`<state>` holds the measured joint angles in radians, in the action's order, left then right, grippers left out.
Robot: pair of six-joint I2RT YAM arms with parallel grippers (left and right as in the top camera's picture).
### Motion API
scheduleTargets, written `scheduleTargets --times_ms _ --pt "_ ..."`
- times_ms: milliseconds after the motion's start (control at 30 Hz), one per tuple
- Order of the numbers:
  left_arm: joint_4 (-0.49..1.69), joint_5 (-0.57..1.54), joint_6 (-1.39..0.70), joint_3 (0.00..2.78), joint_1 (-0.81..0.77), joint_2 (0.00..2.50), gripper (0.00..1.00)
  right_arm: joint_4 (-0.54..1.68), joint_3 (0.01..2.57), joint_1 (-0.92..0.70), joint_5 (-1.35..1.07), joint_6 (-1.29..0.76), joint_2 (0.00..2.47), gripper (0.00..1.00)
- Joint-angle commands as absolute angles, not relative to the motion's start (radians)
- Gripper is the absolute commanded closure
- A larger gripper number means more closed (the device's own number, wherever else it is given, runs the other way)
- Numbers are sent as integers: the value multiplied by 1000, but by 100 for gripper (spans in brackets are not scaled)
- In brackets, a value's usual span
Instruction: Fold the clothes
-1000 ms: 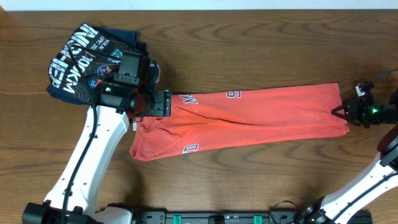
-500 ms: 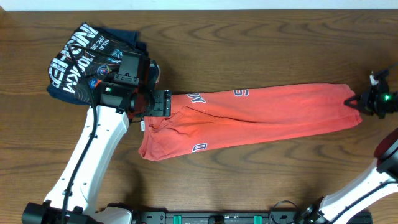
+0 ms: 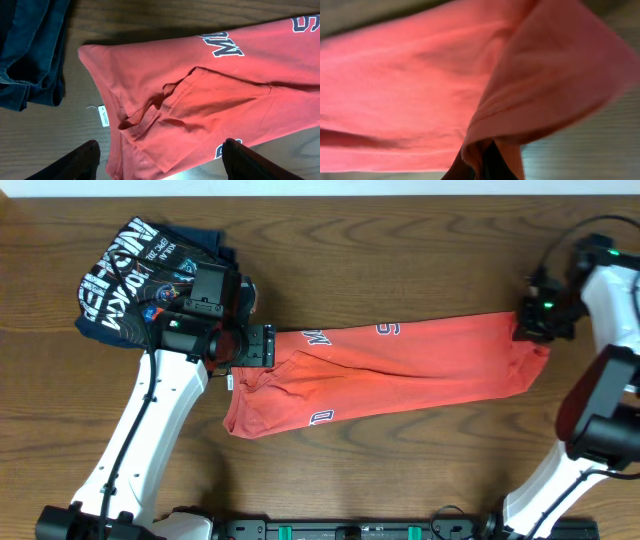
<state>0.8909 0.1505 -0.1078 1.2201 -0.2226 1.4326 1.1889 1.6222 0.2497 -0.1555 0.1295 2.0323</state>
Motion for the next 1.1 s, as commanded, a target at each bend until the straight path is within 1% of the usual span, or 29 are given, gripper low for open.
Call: scheduleTargets --times_ms 0,333,567,600,667,700,800,933,967,1000,1033,1067 --pt "893 149 -109 1238 -219 1431 20 1207 1630 173 -72 98 2025 98" --pt "894 149 -109 1238 -219 1431 20 1238 1602 -35 23 82 2025 98" --pt "894 149 -109 1238 -219 1431 20 1180 1511 -99 41 75 2025 98" --pt "894 149 -109 1238 -219 1431 20 1177 1508 -102 41 75 2025 93" --pt "893 149 -109 1238 -219 1431 20 1163 1510 -104 41 56 2021 79" --pt "893 149 -109 1238 -219 1431 20 1153 1510 -102 34 45 2014 74" --pt "893 149 -109 1238 -219 1431 20 1120 1511 -81 -38 46 1981 67" --pt "893 149 -109 1238 -219 1431 20 1088 1511 -17 -135 42 1928 60" --pt "893 147 -109 1238 -219 1431 20 1080 1511 11 -148 19 1918 59" --pt "893 146 -109 1238 -219 1431 20 1076 1511 37 -154 -8 1914 61" --pt "893 146 -109 1238 -219 1431 20 1073 1511 66 -163 -30 1913 66" --pt "893 146 -109 1238 -219 1431 20 1073 1510 96 -166 -49 1914 76"
